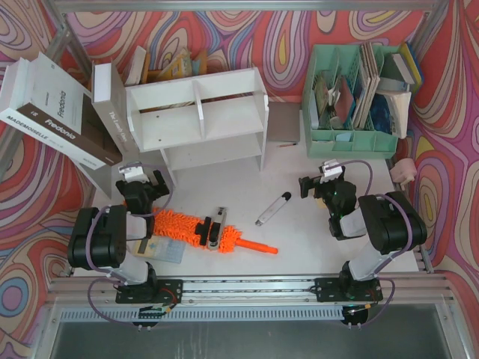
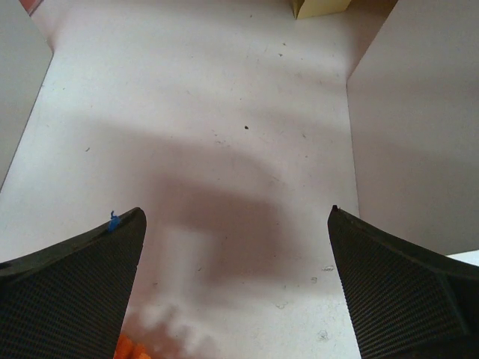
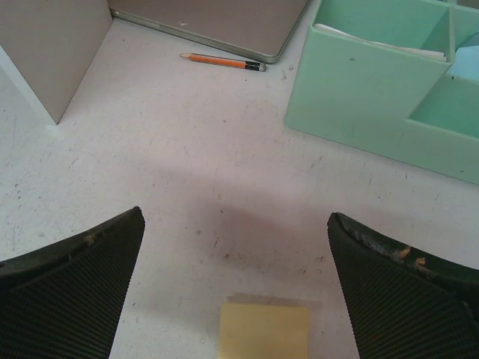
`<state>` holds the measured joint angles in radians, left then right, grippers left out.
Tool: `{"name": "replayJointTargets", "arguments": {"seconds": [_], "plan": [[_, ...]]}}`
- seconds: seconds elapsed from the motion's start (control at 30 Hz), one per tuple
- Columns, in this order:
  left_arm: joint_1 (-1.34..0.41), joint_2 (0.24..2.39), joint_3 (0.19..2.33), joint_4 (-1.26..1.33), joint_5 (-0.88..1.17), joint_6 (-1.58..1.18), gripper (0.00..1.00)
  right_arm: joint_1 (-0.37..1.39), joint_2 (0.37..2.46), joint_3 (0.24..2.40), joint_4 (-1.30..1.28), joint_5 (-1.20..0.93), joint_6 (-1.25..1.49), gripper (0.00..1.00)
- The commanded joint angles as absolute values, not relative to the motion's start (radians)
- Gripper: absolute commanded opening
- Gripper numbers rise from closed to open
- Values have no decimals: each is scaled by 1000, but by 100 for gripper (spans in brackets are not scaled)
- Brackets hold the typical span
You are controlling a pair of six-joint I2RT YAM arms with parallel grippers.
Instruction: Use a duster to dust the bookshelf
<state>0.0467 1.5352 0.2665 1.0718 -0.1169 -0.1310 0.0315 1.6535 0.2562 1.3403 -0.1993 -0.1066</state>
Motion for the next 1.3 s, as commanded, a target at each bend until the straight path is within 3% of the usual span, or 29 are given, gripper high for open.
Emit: {"name": "replayJointTargets", "arguments": {"seconds": [0.0,0.23,0.43,0.7,0.9,1.03,1.27], "plan": [[52,1521,250,1113,-100,-131,98,24,1664,266,1342,-195,-98,99],[52,1518,262,1083,-89,-127,98,24,1662,260,1354,-199,-102,99],[51,1529,133,1355,25,-82,98,24,1638,232,1379,-213,-108,99],[-69,1205,44,1219,-118,2,98,28,1507,167,1380,-231,-119,99],[-138,799,4,955,-176,-73,98,35,1333,145,1264,-187,-90,99],[-168,464,8,609,-216,-112,98,37,1187,159,1113,-194,-44,99],[-174,76,55,103,-304,-328,98,37,975,338,635,-184,248,99]]}}
